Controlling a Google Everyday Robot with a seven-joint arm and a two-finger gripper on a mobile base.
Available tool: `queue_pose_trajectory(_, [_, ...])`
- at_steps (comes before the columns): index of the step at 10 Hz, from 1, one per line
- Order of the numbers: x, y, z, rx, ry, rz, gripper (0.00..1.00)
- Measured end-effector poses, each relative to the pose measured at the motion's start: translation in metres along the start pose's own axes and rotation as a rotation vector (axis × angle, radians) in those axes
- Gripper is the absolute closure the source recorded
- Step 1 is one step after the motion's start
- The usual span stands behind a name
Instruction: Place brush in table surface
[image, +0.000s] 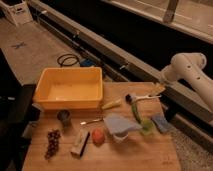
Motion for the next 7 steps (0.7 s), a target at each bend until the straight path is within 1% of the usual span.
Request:
queue_pose_trajectory(1, [-0.002,-0.002,-0.002,0.009,0.005,-0.007,0.2])
queue_pose_trajectory(3, [-0.021,0.0,0.001,0.015,0.031,-0.051,0.2])
queue_pose_trajectory(4, [-0.031,0.004,0.007,0.002,0.041,-0.072,0.2])
queue_pose_trajectory(5, [-0.035,0.009,0.021,-0.017,0.06,-0.097,0.2])
queue_pose_trajectory(7, [-0.033,0.018,0.05,-0.063,0.082,-0.125,0.2])
